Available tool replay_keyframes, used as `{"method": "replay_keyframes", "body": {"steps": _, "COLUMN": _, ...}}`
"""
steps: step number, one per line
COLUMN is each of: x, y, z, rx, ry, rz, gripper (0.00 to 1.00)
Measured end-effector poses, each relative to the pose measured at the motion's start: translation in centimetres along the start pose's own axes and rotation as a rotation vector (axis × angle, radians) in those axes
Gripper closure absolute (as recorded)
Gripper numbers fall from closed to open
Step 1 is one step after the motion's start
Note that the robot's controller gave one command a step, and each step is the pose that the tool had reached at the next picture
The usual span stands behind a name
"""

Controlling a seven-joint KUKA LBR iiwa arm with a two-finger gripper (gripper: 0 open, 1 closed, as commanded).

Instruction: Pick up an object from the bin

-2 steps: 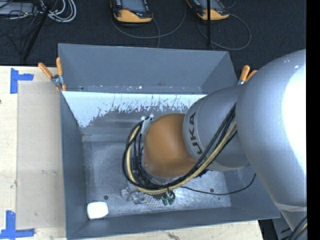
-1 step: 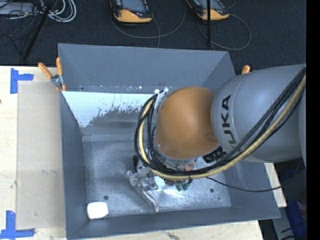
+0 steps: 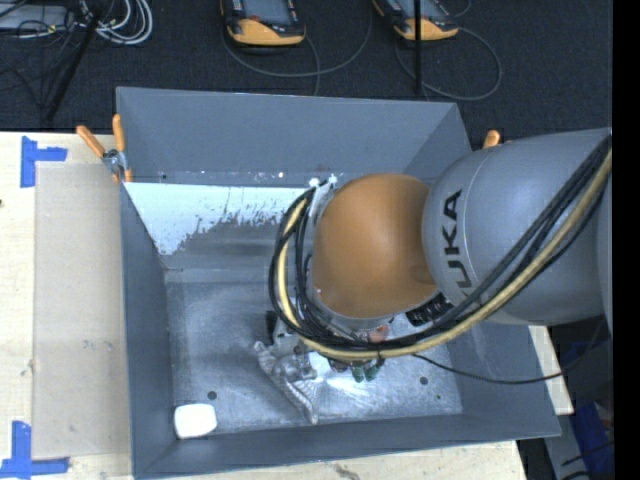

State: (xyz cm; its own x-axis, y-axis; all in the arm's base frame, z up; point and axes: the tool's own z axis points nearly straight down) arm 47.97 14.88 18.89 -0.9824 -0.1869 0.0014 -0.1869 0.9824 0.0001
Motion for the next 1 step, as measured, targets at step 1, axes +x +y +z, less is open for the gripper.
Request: {"method": "replay_keyframes", "body": {"steps": 1, "x": 0.22, "y": -0.17, "z": -4.21, "rx": 0.001, "ry": 0.008, "rz": 0.003, "gripper": 1.00}}
